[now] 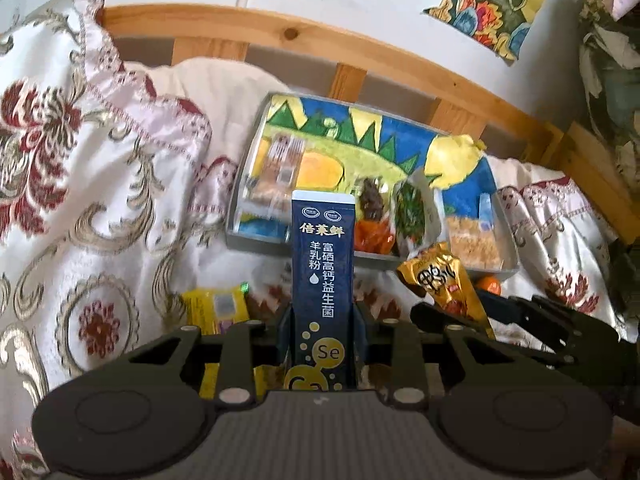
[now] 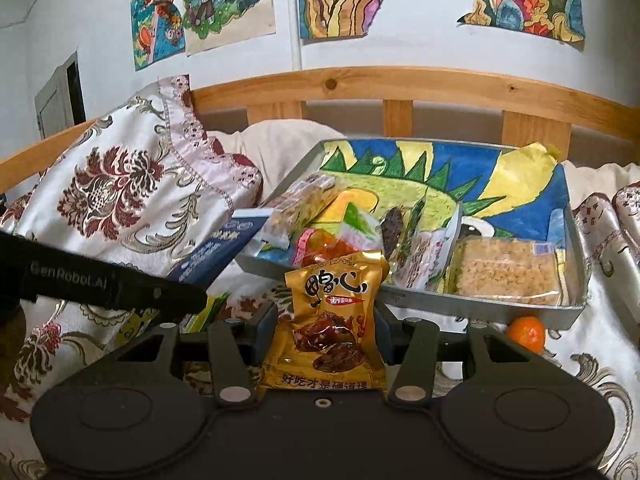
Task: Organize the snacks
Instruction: 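Carry the yellow packet over the tray with the right tool while the left tool carries the blue box there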
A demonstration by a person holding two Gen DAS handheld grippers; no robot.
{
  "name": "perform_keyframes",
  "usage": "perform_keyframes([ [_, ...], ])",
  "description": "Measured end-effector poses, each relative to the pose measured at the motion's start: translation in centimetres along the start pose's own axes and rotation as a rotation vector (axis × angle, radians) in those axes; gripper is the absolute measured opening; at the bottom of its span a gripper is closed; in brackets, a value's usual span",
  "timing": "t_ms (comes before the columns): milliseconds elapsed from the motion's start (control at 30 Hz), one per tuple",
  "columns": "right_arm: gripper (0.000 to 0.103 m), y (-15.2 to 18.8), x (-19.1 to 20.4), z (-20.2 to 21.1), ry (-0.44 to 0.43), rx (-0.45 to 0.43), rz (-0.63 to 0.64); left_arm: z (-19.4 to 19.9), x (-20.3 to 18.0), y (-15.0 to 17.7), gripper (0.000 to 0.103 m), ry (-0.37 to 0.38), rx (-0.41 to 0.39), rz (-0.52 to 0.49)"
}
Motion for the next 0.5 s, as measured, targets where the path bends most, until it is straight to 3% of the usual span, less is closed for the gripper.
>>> perform_keyframes([
  [500,0.052,-1.6,-6.6,1.8,0.137,-0.116,-0.063,-3.1,-5.2,-5.8,0.035,0.053,-0.077,-0.077],
])
Point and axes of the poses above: each gripper's, at about its wrist camera, not at the fingertips, and z roughly against the way its jaws point, x to its left, y to its underside, the point moved 5 cm from there along -z, roughly the way its jaws point, and after that the axes turned 13 degrees about z, right-handed, at the moved point
